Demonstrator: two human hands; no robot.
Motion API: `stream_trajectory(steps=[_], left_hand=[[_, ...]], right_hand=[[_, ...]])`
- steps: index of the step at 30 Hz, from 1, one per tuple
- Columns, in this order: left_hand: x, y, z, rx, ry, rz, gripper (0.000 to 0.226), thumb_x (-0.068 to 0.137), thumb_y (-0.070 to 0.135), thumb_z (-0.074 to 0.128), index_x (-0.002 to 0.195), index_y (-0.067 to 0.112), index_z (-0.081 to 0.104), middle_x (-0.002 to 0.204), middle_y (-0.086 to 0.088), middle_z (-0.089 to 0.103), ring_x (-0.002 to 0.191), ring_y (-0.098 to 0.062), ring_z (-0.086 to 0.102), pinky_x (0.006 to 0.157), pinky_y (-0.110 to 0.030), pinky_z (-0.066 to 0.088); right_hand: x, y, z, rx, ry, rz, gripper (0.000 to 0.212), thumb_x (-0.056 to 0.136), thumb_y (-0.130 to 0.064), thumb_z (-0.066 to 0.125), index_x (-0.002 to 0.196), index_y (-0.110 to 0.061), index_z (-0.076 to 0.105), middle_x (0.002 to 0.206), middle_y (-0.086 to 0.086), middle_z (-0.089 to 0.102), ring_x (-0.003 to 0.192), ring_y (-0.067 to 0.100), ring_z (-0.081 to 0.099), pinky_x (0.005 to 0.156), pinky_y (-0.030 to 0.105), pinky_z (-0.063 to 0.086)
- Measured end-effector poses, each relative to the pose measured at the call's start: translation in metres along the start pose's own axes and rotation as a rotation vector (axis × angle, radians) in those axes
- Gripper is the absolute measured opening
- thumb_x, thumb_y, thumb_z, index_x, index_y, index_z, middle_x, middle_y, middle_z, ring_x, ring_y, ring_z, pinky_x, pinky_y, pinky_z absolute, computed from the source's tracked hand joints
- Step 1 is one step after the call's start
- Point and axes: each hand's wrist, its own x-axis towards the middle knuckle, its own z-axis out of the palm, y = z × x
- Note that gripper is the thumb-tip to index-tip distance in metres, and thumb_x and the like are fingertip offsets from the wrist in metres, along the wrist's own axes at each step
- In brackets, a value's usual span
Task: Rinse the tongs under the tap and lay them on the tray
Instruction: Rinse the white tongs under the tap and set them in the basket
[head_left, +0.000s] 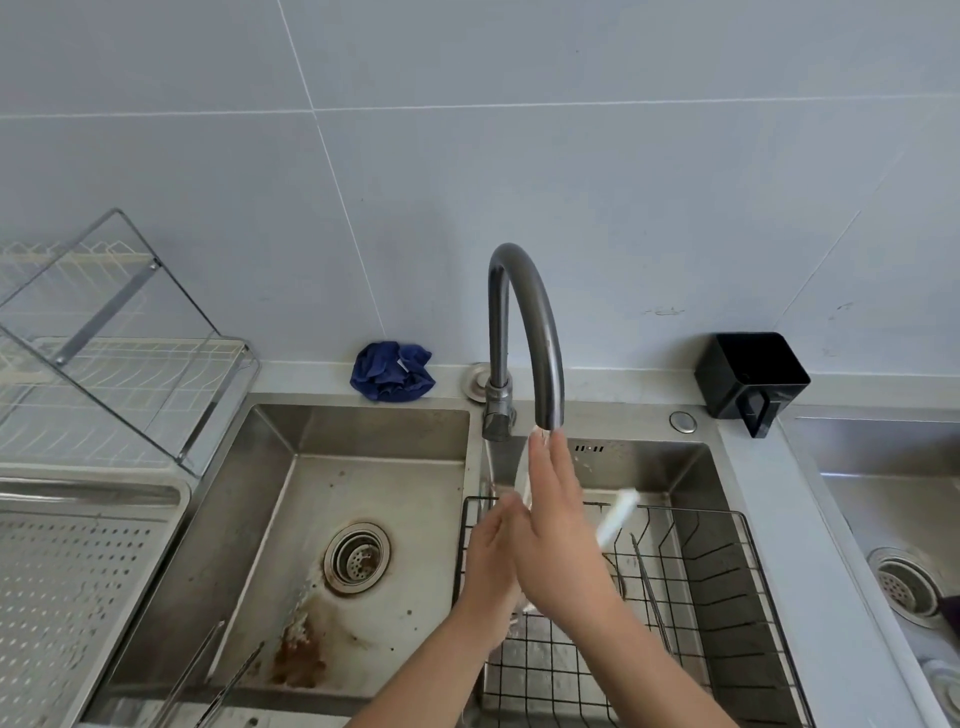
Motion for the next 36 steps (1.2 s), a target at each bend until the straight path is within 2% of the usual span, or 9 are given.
stream_trajectory(steps=[3, 6, 10, 14, 17, 21, 25, 31, 36], left_hand=[[0.008, 0.006, 0.005, 0.011, 0.078, -0.002, 0.036, 0.106, 0.039, 0.043, 0.094, 0.02, 0.071, 0.078, -0.008, 0.058, 0.069, -0.021, 0.057, 0.064, -0.033, 0.046], [0.017, 0.004, 0.003, 0.01, 0.133, -0.029, 0.047, 0.099, 0.055, 0.046, 0.097, 0.013, 0.067, 0.054, -0.003, 0.04, 0.045, -0.014, 0.03, 0.042, -0.027, 0.022], [0.024, 0.003, 0.002, 0.096, 0.135, 0.009, 0.044, 0.098, 0.054, 0.049, 0.099, 0.017, 0.073, 0.055, 0.001, 0.045, 0.04, -0.009, 0.035, 0.039, -0.022, 0.029], [0.034, 0.016, 0.007, 0.055, 0.116, 0.032, 0.064, 0.084, 0.068, 0.05, 0.105, 0.011, 0.07, 0.052, 0.002, 0.045, 0.043, -0.013, 0.038, 0.042, -0.026, 0.033], [0.041, 0.028, 0.014, -0.032, 0.074, 0.03, 0.069, 0.084, 0.067, 0.048, 0.109, 0.007, 0.07, 0.056, -0.004, 0.054, 0.048, -0.019, 0.048, 0.047, -0.03, 0.042], [0.044, 0.035, 0.026, -0.127, 0.011, -0.071, 0.05, 0.1, 0.053, 0.044, 0.091, 0.02, 0.08, 0.106, -0.027, 0.073, 0.092, -0.038, 0.071, 0.089, -0.053, 0.057], [0.044, 0.034, 0.037, -0.175, -0.003, -0.11, 0.047, 0.099, 0.052, 0.05, 0.102, 0.013, 0.078, 0.098, -0.022, 0.068, 0.089, -0.036, 0.066, 0.083, -0.049, 0.055], [0.036, 0.027, 0.029, -0.183, -0.066, -0.129, 0.049, 0.095, 0.053, 0.054, 0.11, 0.011, 0.075, 0.083, -0.014, 0.066, 0.086, -0.039, 0.062, 0.095, -0.068, 0.046], [0.019, 0.014, -0.002, -0.182, -0.023, -0.154, 0.049, 0.1, 0.043, 0.05, 0.12, 0.002, 0.067, 0.093, -0.019, 0.075, 0.08, -0.032, 0.074, 0.069, -0.043, 0.061]], right_hand=[[-0.012, -0.006, -0.024, 0.03, -0.012, -0.039, 0.043, 0.103, -0.011, 0.051, 0.141, -0.03, 0.057, 0.151, -0.026, 0.032, 0.137, -0.011, 0.029, 0.094, -0.008, 0.023], [-0.007, 0.007, -0.051, 0.267, 0.133, 0.106, 0.028, 0.094, -0.007, 0.064, 0.094, -0.031, 0.076, 0.093, -0.016, 0.078, 0.089, 0.008, 0.073, 0.079, 0.029, 0.059], [0.001, 0.028, -0.058, 0.332, 0.325, 0.215, 0.013, 0.087, -0.019, 0.077, 0.09, -0.024, 0.066, 0.073, 0.0, 0.066, 0.071, 0.032, 0.067, 0.068, 0.047, 0.059], [0.004, 0.041, -0.044, 0.426, 0.501, 0.292, 0.027, 0.086, -0.027, 0.08, 0.09, -0.022, 0.054, 0.064, -0.009, 0.056, 0.043, 0.017, 0.058, 0.05, 0.031, 0.048], [0.006, 0.047, -0.036, 0.497, 0.542, 0.331, 0.028, 0.086, -0.031, 0.08, 0.1, -0.027, 0.057, 0.084, -0.009, 0.061, 0.047, 0.01, 0.059, 0.045, 0.022, 0.049], [0.004, 0.054, -0.029, 0.376, 0.292, 0.306, 0.025, 0.093, -0.044, 0.067, 0.111, -0.027, 0.065, 0.099, -0.006, 0.072, 0.079, 0.006, 0.067, 0.067, 0.036, 0.06], [0.006, 0.063, -0.035, 0.333, 0.32, 0.238, 0.013, 0.1, -0.037, 0.06, 0.1, -0.026, 0.068, 0.084, -0.004, 0.074, 0.076, 0.012, 0.068, 0.068, 0.037, 0.059], [0.014, 0.07, -0.039, 0.402, 0.308, 0.247, 0.017, 0.104, -0.028, 0.055, 0.095, -0.024, 0.07, 0.082, -0.007, 0.076, 0.07, 0.009, 0.07, 0.058, 0.024, 0.056], [0.017, 0.068, -0.023, 0.364, 0.205, 0.277, 0.024, 0.104, -0.029, 0.053, 0.092, -0.022, 0.072, 0.081, -0.004, 0.075, 0.073, 0.015, 0.071, 0.066, 0.04, 0.06]])
